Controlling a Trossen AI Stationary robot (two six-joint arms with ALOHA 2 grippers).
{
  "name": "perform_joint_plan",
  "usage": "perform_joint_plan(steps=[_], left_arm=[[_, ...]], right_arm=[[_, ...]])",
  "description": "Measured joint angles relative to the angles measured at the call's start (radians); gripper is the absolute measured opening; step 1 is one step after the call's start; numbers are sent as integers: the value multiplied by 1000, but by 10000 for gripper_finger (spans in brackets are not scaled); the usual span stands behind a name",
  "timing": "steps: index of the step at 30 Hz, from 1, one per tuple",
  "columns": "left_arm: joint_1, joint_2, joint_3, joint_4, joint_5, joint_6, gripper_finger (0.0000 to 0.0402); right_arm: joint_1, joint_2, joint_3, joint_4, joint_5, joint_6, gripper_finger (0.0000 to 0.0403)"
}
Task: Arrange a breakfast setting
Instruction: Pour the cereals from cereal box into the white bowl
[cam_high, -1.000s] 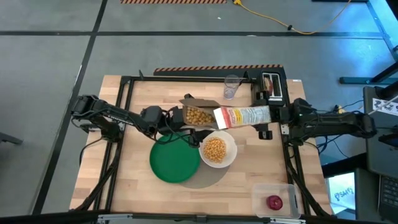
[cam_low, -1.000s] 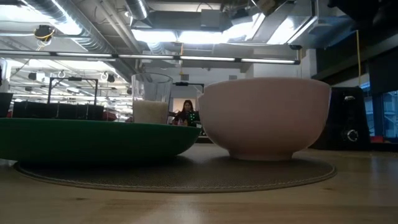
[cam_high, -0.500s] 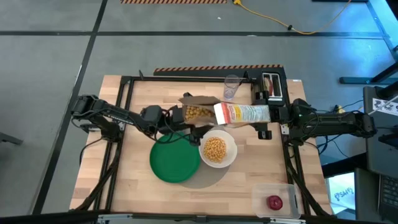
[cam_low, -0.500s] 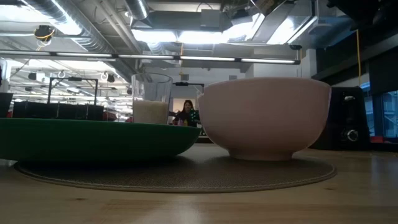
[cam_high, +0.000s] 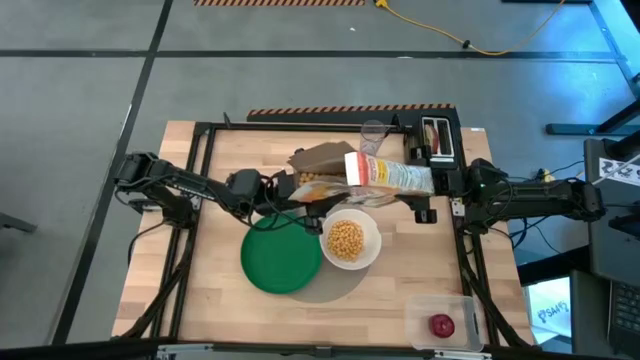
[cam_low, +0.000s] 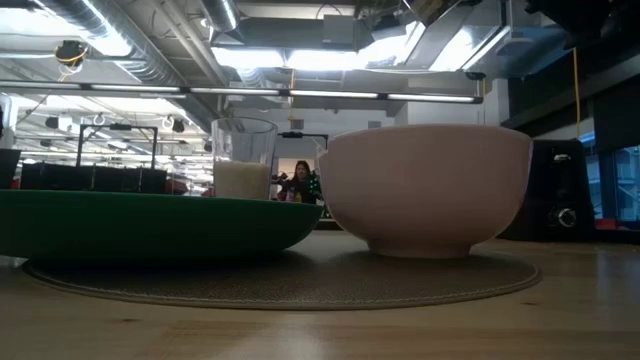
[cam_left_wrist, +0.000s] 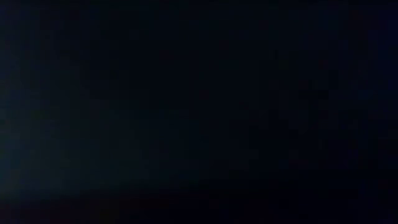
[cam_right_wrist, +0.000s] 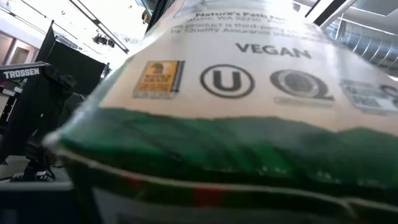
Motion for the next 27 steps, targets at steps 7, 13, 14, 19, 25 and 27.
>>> perform_joint_plan(steps=[7,13,14,19,25,27], left_arm=[[-2,-24,0,-36,-68,23,212],[-3,-104,0,-172,-149,51,211],[-3,-120,0,-197,-167,52,211],[-3,-206,0,-339,-242,50,211],[1,-314,-1,-475,-308,23,211],[4,-346,-1,-506,-340,17,211]], right_arm=[[-2,-2,1,-14,4,-21,331],[-3,-14,2,-50,26,-38,365],[-3,-14,2,-62,26,-38,366],[-3,-15,2,-93,41,-73,366],[0,-17,2,-106,44,-94,365],[0,-17,2,-108,47,-98,365]])
